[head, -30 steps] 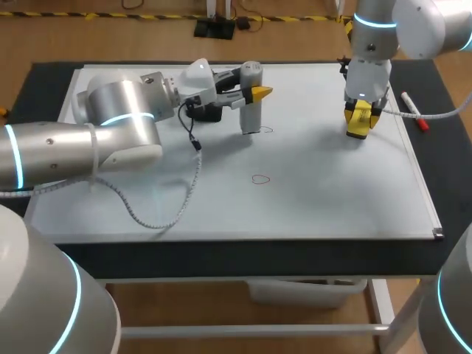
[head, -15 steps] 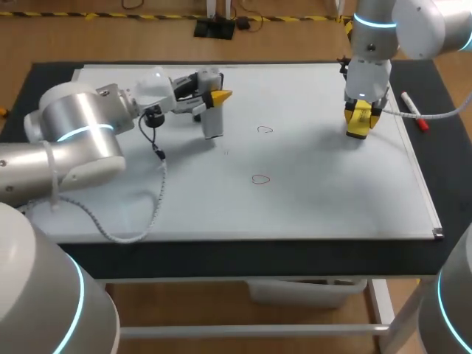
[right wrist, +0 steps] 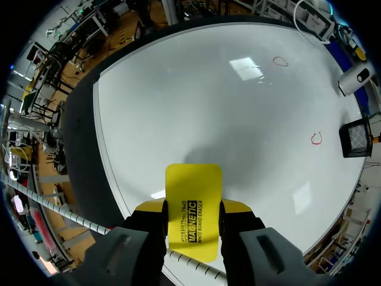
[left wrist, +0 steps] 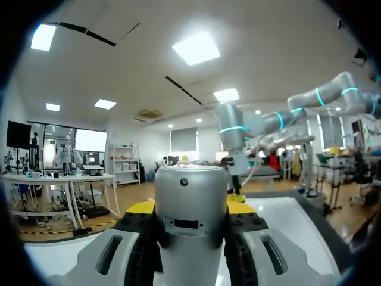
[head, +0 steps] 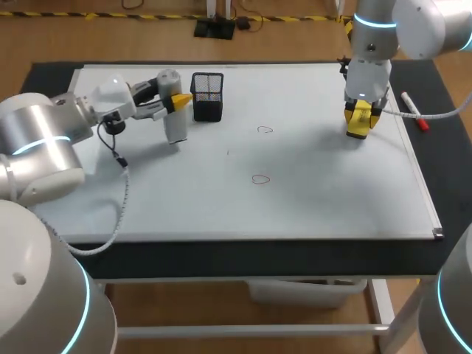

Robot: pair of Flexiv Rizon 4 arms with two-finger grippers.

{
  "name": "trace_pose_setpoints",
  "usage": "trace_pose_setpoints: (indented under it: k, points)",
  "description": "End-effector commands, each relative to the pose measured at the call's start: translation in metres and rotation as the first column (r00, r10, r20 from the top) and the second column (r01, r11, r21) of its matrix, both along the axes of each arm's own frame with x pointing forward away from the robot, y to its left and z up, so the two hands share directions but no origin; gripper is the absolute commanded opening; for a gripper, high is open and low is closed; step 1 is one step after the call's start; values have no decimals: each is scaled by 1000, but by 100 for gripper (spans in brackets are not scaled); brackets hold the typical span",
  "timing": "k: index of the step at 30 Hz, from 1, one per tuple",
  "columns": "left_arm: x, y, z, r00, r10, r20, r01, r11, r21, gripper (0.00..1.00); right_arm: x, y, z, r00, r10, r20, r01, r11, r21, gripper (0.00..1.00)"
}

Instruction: Pick up the inspection probe, press it on each red-marked spot on the whiteboard one by one, put down the probe, pick up the eraser, and wipe off all the red marks.

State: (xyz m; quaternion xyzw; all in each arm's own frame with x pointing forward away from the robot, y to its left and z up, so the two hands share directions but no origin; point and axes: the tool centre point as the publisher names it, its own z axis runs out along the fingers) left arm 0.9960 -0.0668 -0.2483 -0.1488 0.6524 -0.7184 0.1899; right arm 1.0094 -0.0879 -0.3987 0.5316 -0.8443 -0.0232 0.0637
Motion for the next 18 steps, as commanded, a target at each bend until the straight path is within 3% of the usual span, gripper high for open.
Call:
trace_pose_setpoints:
  k: [1,18]
  points:
    - [-5,25,-1,1000,-23,1,23,1000,0,0,1,-1,1,1000,2,0,-2,1000,-4,0]
    - [-4,42,-1,999,-32,-7,32,999,17,0,1,-1,1,1000,2,0,-2,1000,-4,0]
